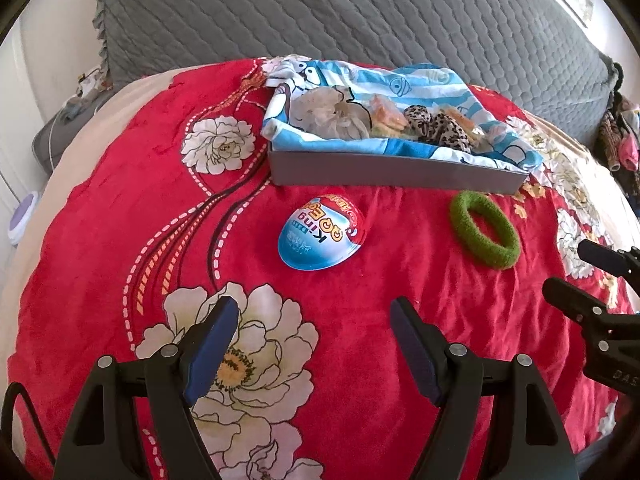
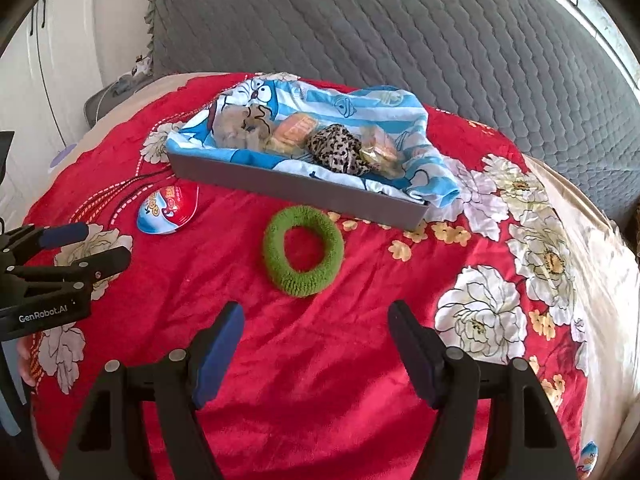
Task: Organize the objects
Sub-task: 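Move the left tool toward the toy egg while the right tool approaches the green ring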
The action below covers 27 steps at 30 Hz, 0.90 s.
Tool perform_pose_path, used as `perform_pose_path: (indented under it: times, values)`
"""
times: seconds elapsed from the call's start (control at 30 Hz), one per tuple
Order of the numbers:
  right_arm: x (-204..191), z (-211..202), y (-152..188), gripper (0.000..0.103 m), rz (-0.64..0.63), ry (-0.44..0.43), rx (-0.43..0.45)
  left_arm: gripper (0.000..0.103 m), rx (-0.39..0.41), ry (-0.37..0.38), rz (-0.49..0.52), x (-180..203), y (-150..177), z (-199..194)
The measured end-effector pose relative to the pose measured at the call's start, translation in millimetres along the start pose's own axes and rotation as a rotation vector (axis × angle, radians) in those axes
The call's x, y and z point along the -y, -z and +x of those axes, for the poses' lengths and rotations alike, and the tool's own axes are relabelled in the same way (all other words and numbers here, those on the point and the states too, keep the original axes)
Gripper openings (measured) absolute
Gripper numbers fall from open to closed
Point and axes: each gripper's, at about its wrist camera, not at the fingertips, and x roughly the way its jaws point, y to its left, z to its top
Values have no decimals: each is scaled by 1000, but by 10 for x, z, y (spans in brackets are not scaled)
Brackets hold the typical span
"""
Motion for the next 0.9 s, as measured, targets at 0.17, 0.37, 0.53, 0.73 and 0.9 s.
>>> perform_pose_path:
  times: [0.17,0.37,0.53,0.73,0.9]
  values:
    - [25,127,-25,74,21,6,-12,79,-10,7,-12,-29,-27,87]
    - [91,279,-65,74,57,12,-33,79,-11,8,-15,-55,-71,179]
    - [128,361,-113,80,80,11,-36,79,-13,8,-19,-90,-107,248]
    - [141,460,-158,84,92,17,-45,79,-15,10,-29,-136,-142,303]
    - [145,551,-197,85,101,-1,-51,79,-15,13,-28,-142,-174,351]
